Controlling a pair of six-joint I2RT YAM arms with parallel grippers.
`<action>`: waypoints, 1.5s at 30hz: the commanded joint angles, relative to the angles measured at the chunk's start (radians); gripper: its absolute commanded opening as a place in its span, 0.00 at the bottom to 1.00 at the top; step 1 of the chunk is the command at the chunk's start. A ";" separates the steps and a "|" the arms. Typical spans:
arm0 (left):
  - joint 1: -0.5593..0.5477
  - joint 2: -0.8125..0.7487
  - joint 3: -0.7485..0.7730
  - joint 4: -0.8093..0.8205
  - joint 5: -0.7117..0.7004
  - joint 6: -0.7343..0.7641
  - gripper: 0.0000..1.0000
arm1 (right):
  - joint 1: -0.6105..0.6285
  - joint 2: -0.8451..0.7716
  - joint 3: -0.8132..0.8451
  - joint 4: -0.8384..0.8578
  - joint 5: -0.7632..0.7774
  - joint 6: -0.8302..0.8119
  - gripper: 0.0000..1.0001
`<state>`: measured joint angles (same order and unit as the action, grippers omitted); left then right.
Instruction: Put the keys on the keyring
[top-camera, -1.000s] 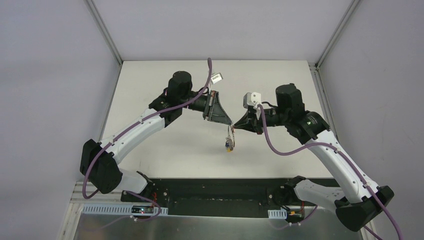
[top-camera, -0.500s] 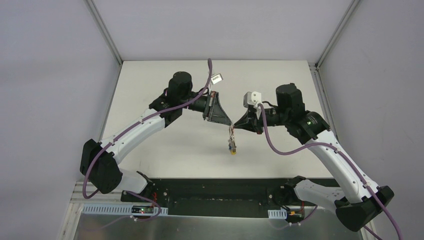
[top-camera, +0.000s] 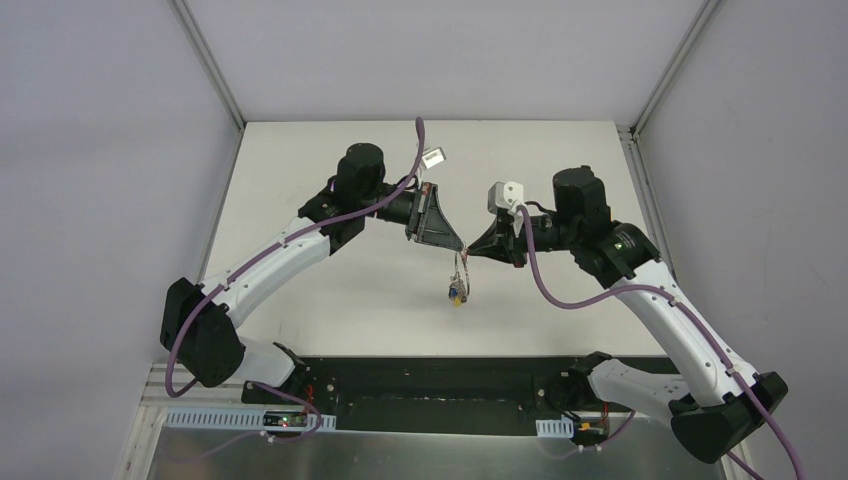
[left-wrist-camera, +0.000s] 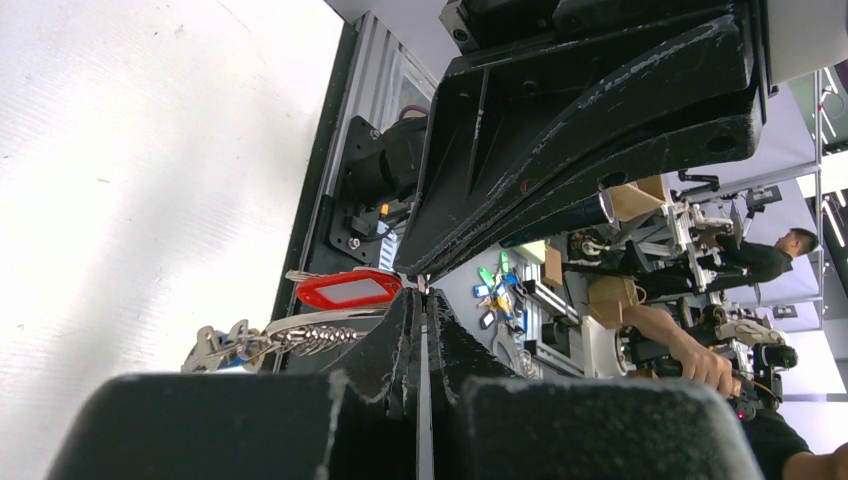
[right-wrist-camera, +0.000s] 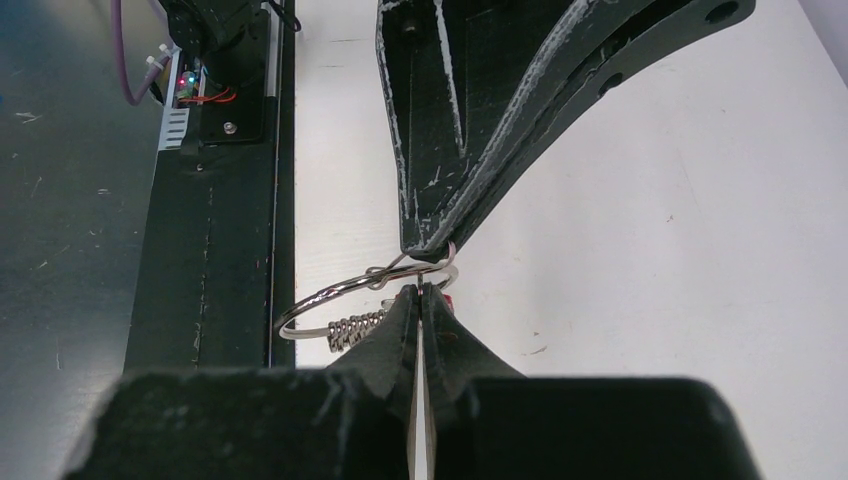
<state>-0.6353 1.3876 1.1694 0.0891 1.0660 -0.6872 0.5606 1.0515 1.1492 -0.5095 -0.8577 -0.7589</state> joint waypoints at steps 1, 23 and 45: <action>-0.001 -0.007 0.004 0.027 0.017 0.012 0.00 | -0.004 -0.022 0.012 0.035 -0.044 0.009 0.00; -0.003 -0.007 0.012 -0.002 0.005 0.032 0.00 | -0.004 0.000 0.026 0.050 -0.052 0.047 0.00; -0.012 -0.007 -0.007 0.061 0.024 -0.004 0.00 | -0.004 0.010 0.016 0.099 -0.055 0.086 0.00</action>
<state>-0.6353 1.3876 1.1629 0.0799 1.0660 -0.6704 0.5579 1.0580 1.1492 -0.4976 -0.8722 -0.6872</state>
